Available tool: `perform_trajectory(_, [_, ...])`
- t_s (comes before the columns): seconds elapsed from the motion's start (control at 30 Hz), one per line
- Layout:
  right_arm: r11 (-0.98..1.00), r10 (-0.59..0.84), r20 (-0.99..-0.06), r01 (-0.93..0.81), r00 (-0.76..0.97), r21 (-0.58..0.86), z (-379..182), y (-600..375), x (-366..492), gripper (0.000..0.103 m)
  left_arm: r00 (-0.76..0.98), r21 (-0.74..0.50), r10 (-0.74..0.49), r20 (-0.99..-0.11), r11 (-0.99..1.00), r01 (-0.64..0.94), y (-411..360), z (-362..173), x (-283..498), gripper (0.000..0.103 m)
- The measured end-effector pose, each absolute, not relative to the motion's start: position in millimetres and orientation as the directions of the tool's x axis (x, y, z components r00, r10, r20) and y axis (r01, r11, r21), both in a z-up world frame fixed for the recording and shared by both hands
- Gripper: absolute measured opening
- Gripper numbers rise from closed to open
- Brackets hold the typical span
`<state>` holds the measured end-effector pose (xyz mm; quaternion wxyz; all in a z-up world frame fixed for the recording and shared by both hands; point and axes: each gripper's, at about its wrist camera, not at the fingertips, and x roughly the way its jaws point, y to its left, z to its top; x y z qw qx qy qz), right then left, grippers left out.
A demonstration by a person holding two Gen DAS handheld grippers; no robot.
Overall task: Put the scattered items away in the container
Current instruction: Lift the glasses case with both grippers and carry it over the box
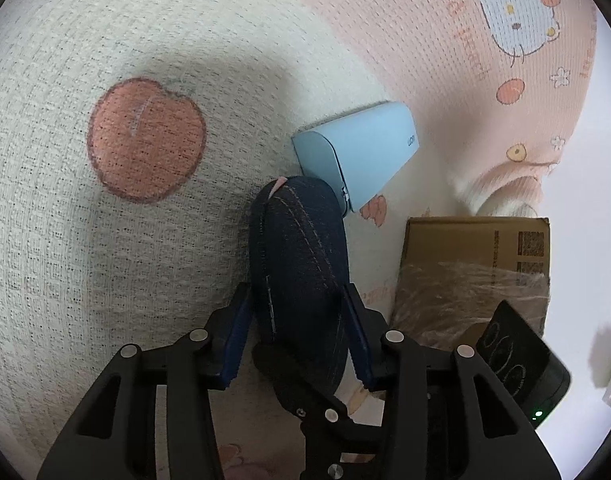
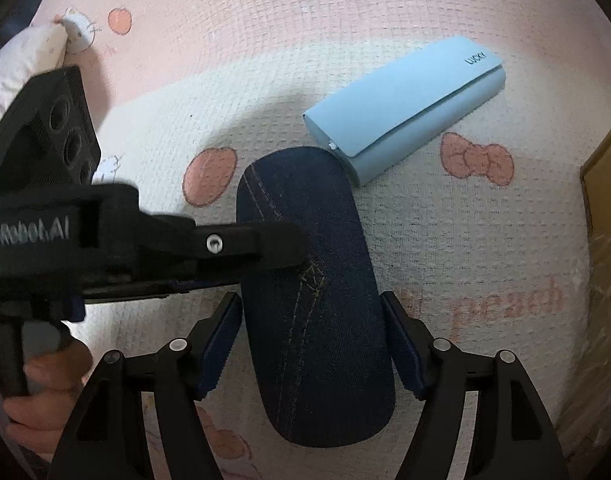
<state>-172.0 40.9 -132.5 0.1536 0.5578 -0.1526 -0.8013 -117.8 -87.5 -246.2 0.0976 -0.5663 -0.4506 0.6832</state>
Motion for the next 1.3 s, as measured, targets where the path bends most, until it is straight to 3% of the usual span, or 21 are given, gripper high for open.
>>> perform_trajectory(0.27, [-0.841, -0.504, -0.781, 0.006, -0.367, 0.541, -136, 67, -161, 0.063, -0.347, -0.729, 0.642, -0.684, -0.586, 0.355, -91, -234, -122, 0.040])
perform_trajectory(0.47, [-0.823, -0.507, -0.735, 0.000, -0.451, 0.568, -105, 83, -146, 0.060, -0.387, -0.757, 0.651, -0.653, -0.571, 0.317, -93, -203, -124, 0.039])
perform_trajectory(0.93, [-0.895, -0.400, -0.694, 0.094, -0.599, 0.435, 4, 100, -114, 0.060, -0.496, -0.795, 0.673, -0.549, -0.604, 0.061, -58, -83, -119, 0.039])
perform_trajectory(1.13, [-0.932, -0.293, -0.696, 0.034, -0.655, 0.361, 44, 130, -104, 0.060, -0.482, -0.765, 0.705, -0.520, -0.635, -0.105, 1, -32, -129, 0.039])
perform_trajectory(1.3, [-0.923, -0.237, -0.685, -0.059, -0.689, 0.379, 61, 192, -75, 0.060, -0.430, -0.762, 0.750, -0.503, -0.620, -0.189, 59, -11, -148, 0.039])
